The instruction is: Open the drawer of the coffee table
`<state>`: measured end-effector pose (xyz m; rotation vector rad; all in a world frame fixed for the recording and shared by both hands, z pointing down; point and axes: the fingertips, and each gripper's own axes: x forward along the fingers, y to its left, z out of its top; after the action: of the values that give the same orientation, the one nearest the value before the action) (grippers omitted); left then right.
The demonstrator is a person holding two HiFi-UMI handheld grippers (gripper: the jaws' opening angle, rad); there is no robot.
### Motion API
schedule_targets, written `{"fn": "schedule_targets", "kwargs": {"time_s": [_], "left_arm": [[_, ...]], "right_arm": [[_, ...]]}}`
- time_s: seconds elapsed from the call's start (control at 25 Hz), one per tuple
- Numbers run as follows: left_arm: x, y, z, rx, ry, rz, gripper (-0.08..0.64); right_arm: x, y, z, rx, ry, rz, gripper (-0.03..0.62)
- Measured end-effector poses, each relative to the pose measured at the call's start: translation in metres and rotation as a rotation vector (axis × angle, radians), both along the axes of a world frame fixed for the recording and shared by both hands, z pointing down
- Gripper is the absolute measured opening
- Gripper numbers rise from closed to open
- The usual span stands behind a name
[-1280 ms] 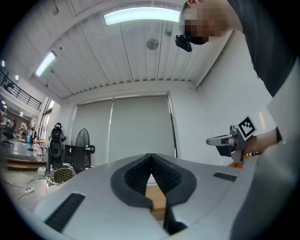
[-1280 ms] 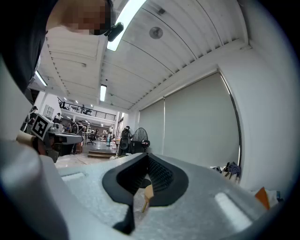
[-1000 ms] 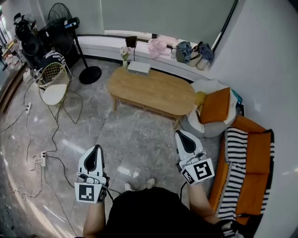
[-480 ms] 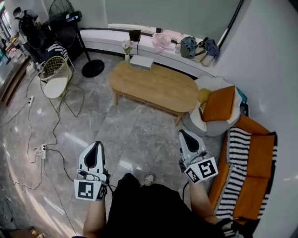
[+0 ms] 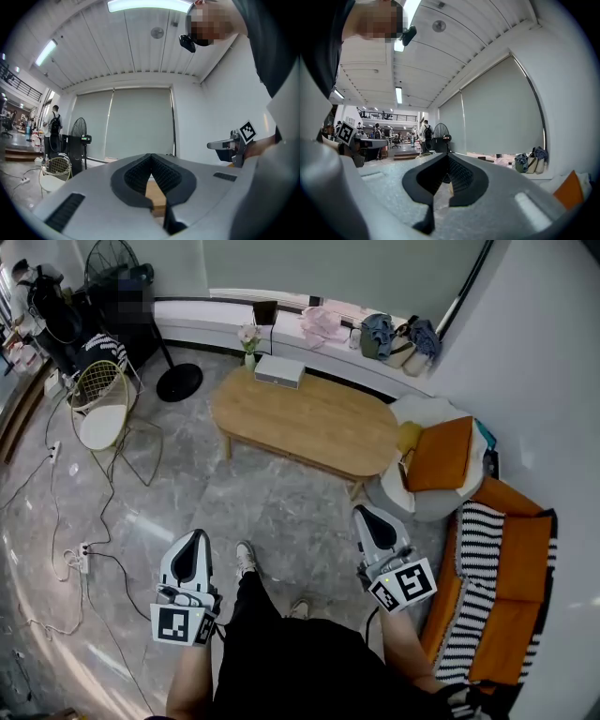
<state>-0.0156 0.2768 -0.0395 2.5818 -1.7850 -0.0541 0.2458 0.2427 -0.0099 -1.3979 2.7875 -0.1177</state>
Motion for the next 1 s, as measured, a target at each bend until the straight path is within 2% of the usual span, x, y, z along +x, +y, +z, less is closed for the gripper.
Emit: {"fn": "schedule_targets", "kwargs": {"time_s": [0.16, 0.4, 0.56, 0.72, 0.88, 1.0], "left_arm": [[-0.019, -0.057, 0.015, -0.037, -0.029, 0.062, 0.008], [-0.055, -0.155, 0.002, -0.013, 0.027, 0.131, 0.008], [-0.088, -0.208, 0.008, -0.055, 0.032, 0.187, 0.008], [-0.113, -0.248, 0.014, -0.079, 0.056, 0.229, 0.008], [-0.111, -0.269, 0.021, -0.091, 0.080, 0.259, 0.008], [-0.107, -0.280, 0.027, -0.096, 0.099, 0.273, 0.008]], "right_arm": [[-0.008, -0.039, 0.003, -0.029, 0.017, 0.072, 0.005], [-0.044, -0.122, 0.002, -0.058, 0.021, 0.151, 0.005], [-0.084, -0.176, -0.013, -0.034, 0.013, 0.200, 0.005], [-0.124, -0.209, -0.018, -0.037, 0.037, 0.197, 0.005], [-0.126, -0.224, -0.007, -0.084, 0.049, 0.219, 0.005], [-0.127, -0.235, -0.008, -0.077, 0.056, 0.217, 0.005]]}}
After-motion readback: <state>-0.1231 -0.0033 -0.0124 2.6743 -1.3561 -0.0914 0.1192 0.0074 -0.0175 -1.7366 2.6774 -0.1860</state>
